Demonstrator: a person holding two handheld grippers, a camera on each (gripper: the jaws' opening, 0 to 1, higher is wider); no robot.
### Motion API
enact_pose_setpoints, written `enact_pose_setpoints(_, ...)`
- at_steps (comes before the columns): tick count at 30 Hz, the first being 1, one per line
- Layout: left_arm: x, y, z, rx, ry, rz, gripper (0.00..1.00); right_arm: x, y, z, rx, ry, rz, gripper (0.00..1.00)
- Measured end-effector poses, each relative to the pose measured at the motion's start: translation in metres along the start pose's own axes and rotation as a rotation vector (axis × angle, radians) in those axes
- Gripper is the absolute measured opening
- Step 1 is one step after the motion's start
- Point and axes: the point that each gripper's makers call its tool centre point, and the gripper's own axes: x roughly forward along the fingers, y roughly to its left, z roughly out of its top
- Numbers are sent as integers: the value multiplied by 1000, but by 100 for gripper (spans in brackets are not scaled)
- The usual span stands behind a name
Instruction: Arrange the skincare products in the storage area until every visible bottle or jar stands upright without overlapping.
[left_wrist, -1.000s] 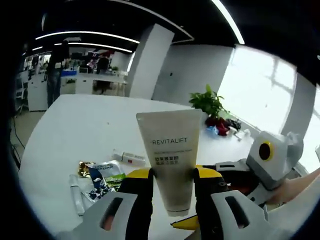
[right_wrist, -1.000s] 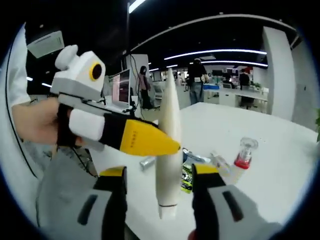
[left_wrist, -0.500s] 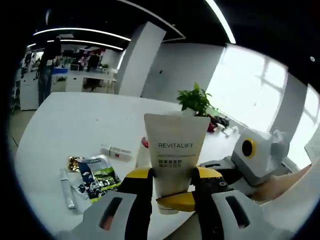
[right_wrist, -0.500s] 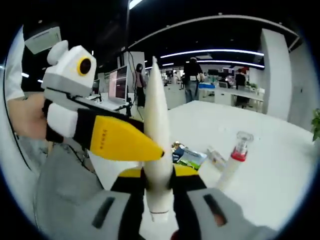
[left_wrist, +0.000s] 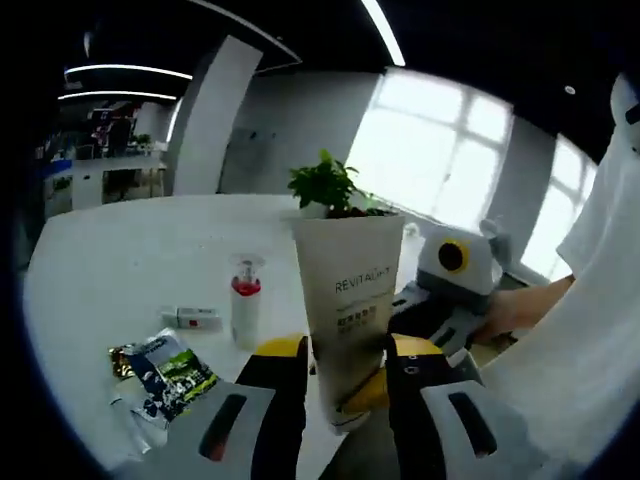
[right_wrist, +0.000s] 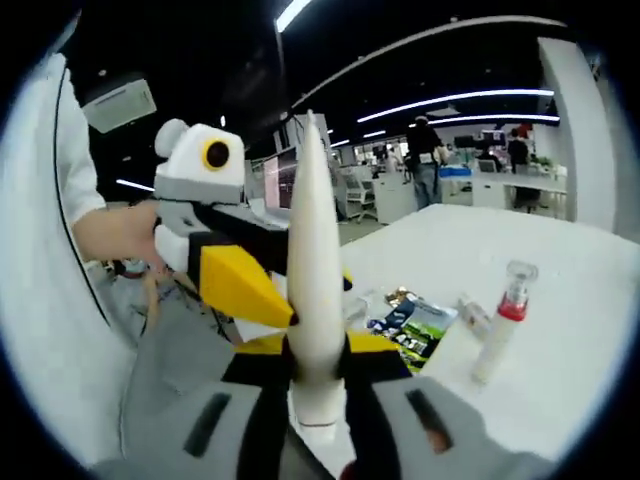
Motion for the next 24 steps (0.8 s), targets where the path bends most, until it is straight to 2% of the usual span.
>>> enact_pose_setpoints(1, 0, -5, -1, 9, 14, -35, 25, 0, 5, 1, 20, -13, 34, 19)
enact_pose_setpoints(2, 0, -3, 0, 16, 8, -30, 25, 0, 6, 2, 42, -22, 44, 19)
enact_pose_setpoints(7, -6, -15, 5, 96, 12, -122, 23, -4, 17, 8, 105, -66, 157, 19)
enact_pose_setpoints(12, -13, -26, 9, 67, 8, -213, 19, -10, 29, 14, 103, -67, 246, 19)
enact_pose_setpoints(15, -14, -30, 11, 63, 0, -241, 18, -13, 34, 16, 102, -65, 288, 19)
enact_pose_setpoints(18, -13, -34, 11, 48, -5, -264, 17, -15, 36, 15, 92, -46, 305, 19)
enact_pose_setpoints(22, -9, -33, 11, 43, -7, -247, 15, -16, 31, 14, 109, -31, 298, 22)
enact_pose_setpoints(24, -7, -31, 15, 46, -21, -227, 14, -16, 25, 16, 125, -45, 262, 23)
